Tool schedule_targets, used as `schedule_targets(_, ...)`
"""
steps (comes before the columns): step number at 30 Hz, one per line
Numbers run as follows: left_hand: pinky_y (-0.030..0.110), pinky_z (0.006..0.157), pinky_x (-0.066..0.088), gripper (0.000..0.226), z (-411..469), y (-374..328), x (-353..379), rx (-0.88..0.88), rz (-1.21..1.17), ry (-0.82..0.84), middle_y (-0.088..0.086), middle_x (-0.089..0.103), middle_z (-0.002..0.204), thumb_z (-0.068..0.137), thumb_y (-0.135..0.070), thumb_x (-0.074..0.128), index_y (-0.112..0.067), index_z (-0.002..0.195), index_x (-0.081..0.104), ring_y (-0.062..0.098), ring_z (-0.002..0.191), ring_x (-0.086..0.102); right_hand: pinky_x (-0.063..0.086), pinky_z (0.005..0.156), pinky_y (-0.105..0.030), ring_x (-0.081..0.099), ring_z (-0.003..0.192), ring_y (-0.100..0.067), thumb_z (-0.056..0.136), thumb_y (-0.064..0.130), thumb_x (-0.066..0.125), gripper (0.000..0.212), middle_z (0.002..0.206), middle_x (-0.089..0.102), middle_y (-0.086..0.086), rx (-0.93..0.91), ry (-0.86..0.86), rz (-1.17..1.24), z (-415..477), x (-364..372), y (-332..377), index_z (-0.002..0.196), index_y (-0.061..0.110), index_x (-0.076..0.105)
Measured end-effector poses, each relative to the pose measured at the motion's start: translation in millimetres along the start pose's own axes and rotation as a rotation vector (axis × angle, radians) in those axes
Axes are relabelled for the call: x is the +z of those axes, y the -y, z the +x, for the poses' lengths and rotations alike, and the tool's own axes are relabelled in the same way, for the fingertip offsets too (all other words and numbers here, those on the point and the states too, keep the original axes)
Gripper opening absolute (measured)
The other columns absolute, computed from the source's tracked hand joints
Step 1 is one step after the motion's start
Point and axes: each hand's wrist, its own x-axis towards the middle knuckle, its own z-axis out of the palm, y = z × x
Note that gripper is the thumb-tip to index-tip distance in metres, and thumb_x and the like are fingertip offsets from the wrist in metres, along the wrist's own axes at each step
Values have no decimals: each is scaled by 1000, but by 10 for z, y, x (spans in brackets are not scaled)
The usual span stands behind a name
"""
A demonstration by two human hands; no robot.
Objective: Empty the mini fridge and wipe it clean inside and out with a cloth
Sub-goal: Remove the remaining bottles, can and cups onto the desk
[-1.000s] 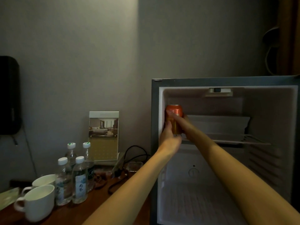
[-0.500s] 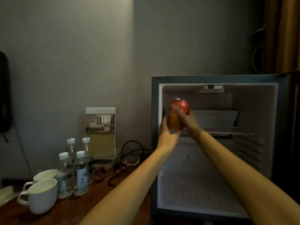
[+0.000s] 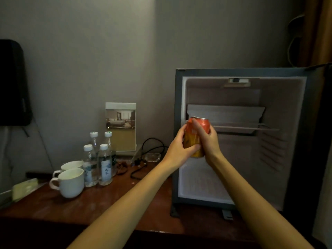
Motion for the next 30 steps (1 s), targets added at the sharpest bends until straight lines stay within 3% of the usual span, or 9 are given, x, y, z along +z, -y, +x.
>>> schedule_targets(4,37,104,46,86,-467,414,-325,-79,-80,-37,0,46,142,80,-16,76,-41,143,25,17,128,49,58,70,-25,68,86,-14,71,39,72,47,102,67,-7,61,98,55,-334,323,-363,110,16,59)
schedule_targets(9,30,100,48,87,-981,965,-780,-181,-125,-156,7,49,142,75,2,76,-33,139,28,19,127,51,57,77,-37,66,87,-22,75,31,71,36,93,68,-9,205,205,135,-606,845,-1008,103,11,63)
schedule_targets(14,19,93,47,88,-1407,1423,-1247,-233,-73,-273,-3,48,139,72,5,78,-34,137,33,9,124,51,56,79,-38,67,91,-22,72,32,72,50,100,67,-12,315,364,153,-823,1352,-1548,112,6,60)
schedule_targets(19,14,89,46,91,-1683,1770,-1570,-263,-18,-460,-11,47,137,69,11,77,-33,137,33,-6,117,50,57,76,-33,68,90,-19,80,19,69,39,105,68,-11,435,494,236,-956,1827,-1885,116,9,58)
schedule_targets(23,10,88,45,93,-1786,1942,-1766,-270,0,-590,-10,46,138,68,13,77,-30,138,34,0,123,47,54,91,-44,65,107,-25,84,22,68,41,118,65,-10,483,556,247,-1039,2090,-2047,123,18,56)
schedule_targets(27,15,96,45,92,-1827,2030,-1908,-271,39,-625,-12,45,141,70,7,78,-35,140,35,2,127,45,54,94,-39,61,113,-18,86,24,69,48,126,61,0,438,613,164,-1063,2194,-2151,131,27,52)
schedule_targets(30,24,102,44,91,-1830,2095,-2007,-292,62,-619,-7,47,143,70,5,79,-28,144,37,7,129,46,53,86,-20,60,105,-5,88,13,68,48,120,61,4,378,573,101,-1091,2203,-2208,132,21,50)
